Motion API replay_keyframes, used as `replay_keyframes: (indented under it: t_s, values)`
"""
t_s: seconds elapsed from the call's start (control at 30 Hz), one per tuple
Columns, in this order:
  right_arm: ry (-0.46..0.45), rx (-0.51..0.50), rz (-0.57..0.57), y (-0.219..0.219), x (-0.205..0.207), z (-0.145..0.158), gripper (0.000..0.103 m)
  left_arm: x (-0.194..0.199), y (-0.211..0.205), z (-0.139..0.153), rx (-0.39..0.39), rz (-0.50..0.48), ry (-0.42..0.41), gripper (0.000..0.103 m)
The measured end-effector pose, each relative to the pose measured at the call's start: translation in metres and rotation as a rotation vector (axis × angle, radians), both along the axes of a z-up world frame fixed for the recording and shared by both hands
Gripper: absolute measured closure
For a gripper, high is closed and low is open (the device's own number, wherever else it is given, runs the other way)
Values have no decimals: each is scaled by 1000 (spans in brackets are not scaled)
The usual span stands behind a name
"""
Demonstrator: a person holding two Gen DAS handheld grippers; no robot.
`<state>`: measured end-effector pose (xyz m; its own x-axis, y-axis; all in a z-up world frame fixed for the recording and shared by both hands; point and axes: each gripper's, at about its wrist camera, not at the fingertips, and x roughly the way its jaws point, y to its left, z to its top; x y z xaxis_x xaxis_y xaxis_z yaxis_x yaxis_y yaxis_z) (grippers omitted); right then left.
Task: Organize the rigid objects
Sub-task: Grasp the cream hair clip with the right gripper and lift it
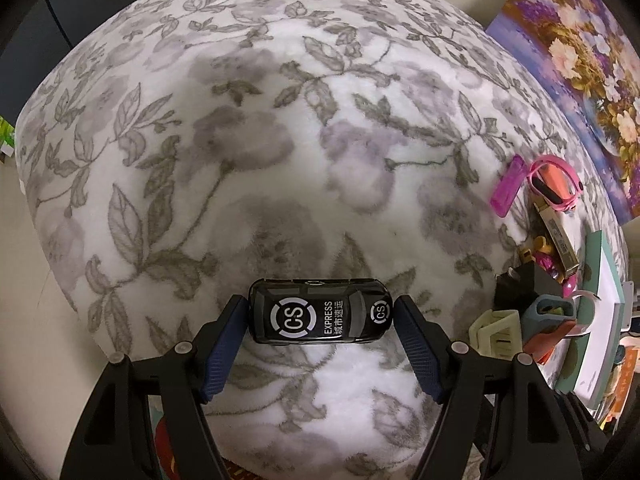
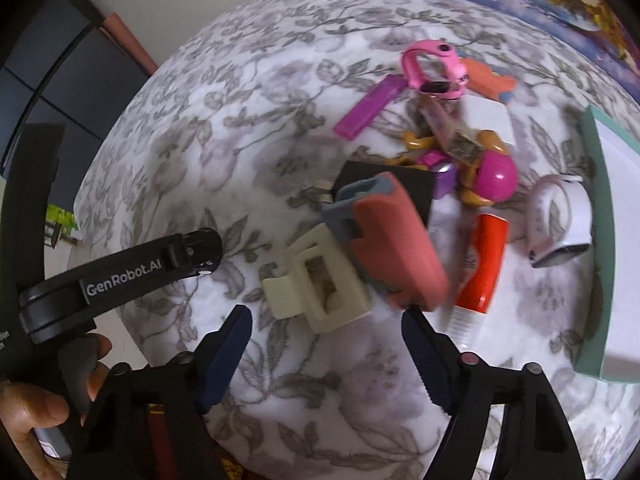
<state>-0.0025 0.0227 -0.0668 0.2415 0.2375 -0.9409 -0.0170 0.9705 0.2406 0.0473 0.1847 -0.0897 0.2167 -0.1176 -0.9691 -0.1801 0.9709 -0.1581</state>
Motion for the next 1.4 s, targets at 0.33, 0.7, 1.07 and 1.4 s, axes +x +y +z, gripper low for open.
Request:
replay_keyframes:
  t_s: [0.33, 0.7, 1.07, 1.4]
  values:
    - [23, 6, 1, 10, 18, -15, 38, -2, 24, 0, -14, -12, -12, 27]
    - [5, 2, -7, 15, 27, -17, 38, 2, 8, -5, 3, -20, -18, 27]
    - [0, 71, -18, 4, 19, -6, 46, -5, 5, -3, 9, -11, -20, 27]
    - [-46, 146, -34, -6, 8, 13, 46, -12, -1, 17, 34, 4, -50, 27]
